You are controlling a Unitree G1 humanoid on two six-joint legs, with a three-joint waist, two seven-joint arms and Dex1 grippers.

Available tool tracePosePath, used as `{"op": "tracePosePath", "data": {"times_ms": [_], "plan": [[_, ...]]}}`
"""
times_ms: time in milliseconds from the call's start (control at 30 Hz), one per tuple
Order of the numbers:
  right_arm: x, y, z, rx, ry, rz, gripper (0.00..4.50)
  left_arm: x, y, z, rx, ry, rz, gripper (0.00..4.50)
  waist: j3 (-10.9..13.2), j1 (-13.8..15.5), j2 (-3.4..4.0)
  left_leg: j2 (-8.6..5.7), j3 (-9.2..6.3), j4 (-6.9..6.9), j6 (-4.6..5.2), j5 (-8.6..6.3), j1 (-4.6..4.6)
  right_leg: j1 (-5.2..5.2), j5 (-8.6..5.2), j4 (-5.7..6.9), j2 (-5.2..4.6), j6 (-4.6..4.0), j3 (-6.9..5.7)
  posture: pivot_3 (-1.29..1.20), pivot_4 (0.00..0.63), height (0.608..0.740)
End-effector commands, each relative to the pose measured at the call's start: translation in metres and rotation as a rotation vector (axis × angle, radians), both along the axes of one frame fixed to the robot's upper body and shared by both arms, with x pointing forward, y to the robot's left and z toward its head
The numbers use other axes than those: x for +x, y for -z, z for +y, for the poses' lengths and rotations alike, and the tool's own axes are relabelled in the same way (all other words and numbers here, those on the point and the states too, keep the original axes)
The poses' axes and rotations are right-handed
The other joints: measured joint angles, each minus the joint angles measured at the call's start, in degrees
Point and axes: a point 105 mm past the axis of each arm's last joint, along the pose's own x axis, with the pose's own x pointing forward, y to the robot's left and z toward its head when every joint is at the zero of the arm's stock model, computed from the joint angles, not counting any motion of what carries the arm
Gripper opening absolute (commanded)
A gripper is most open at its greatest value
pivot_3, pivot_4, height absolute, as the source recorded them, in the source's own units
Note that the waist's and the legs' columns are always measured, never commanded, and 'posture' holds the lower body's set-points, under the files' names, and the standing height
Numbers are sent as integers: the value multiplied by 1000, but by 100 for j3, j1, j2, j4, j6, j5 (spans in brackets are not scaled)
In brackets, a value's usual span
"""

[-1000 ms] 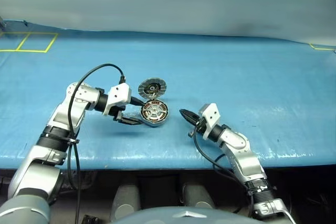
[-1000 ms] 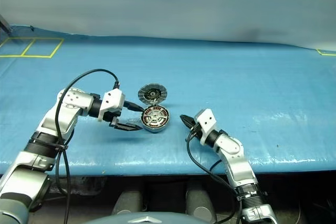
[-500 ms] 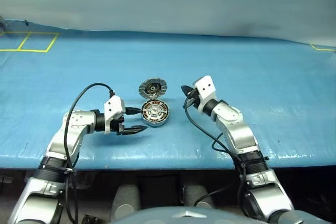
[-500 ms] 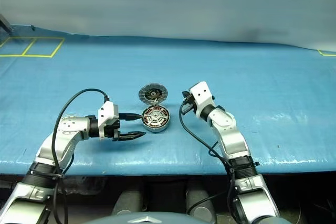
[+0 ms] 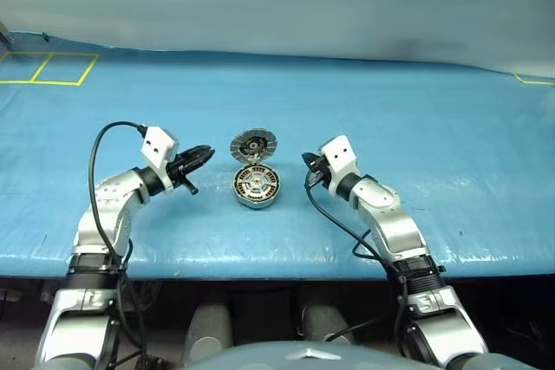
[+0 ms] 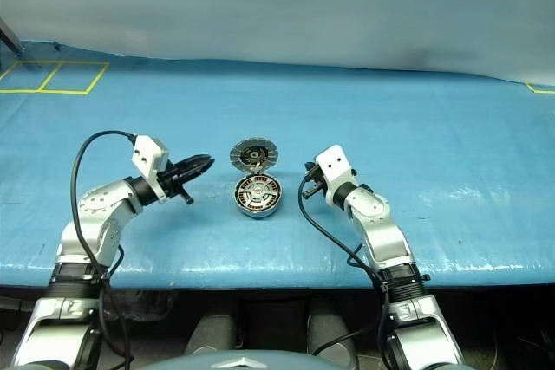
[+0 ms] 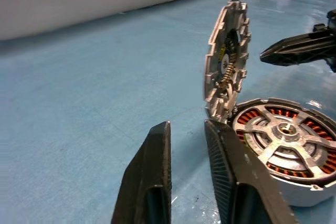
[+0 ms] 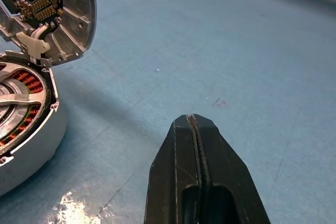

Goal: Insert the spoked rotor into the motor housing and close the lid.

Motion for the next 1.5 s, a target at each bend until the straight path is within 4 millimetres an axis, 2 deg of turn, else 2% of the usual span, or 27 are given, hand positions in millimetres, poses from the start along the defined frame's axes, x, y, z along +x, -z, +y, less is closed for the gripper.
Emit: {"op": "tracePosePath", "data": {"times_ms": [33, 133, 267, 400, 533, 933, 1233, 1500], "plan": [[-4, -6, -7, -4, 9, -7, 0, 24, -24, -1, -57, -73, -86, 33, -1, 4, -2, -1, -1, 0, 0, 0, 0, 0, 0, 0, 0, 1, 0, 0, 150, 740], [-15, -1, -5, -9, -40, 2, 0, 36, -35, -14, -128, -42, -94, 33, -2, 36, -3, -6, -5, -2, 0, 0, -3, 2, 2, -5, -1, 2, 0, 0, 150, 740], [-36, 3, 5, 47, -152, 27, 0, 43, -46, -42, -182, 126, -73, 33, -1, 7, -3, -12, -7, -14, 0, 0, -6, -1, 1, -9, -2, 5, 2, 0, 150, 740], [-56, 2, 15, 115, -279, 49, 0, 45, -51, -57, -172, 261, -42, 33, -1, -31, -3, -12, -10, -17, 0, 0, -4, -1, 0, -8, 0, 6, 1, 0, 150, 740], [-67, 3, 18, 139, -335, 62, 0, 51, -53, -61, -163, 327, 3, 33, 0, -30, -4, -13, -13, -12, 0, 0, -4, 0, -1, -9, 0, 7, 1, 0, 150, 740], [-82, -1, 23, 186, -401, 56, 0, 52, -30, -76, -57, 450, 170, 33, 2, -22, -7, -14, -15, -12, 0, 0, -13, -5, -3, -9, -1, 7, 0, 0, 150, 740], [-84, 2, 23, 167, -404, 54, 0, 46, -38, -89, -109, 541, 154, 33, 2, -20, -8, -15, -15, -10, 0, 0, -13, -4, -3, -10, -2, 7, 0, 0, 150, 740], [-81, 2, 23, 153, -389, 36, 0, 17, -27, -88, -96, 714, 265, 33, 2, -26, -7, -14, -16, -11, 0, 0, -13, -4, -3, -9, -1, 6, 1, 0, 150, 740]]}}
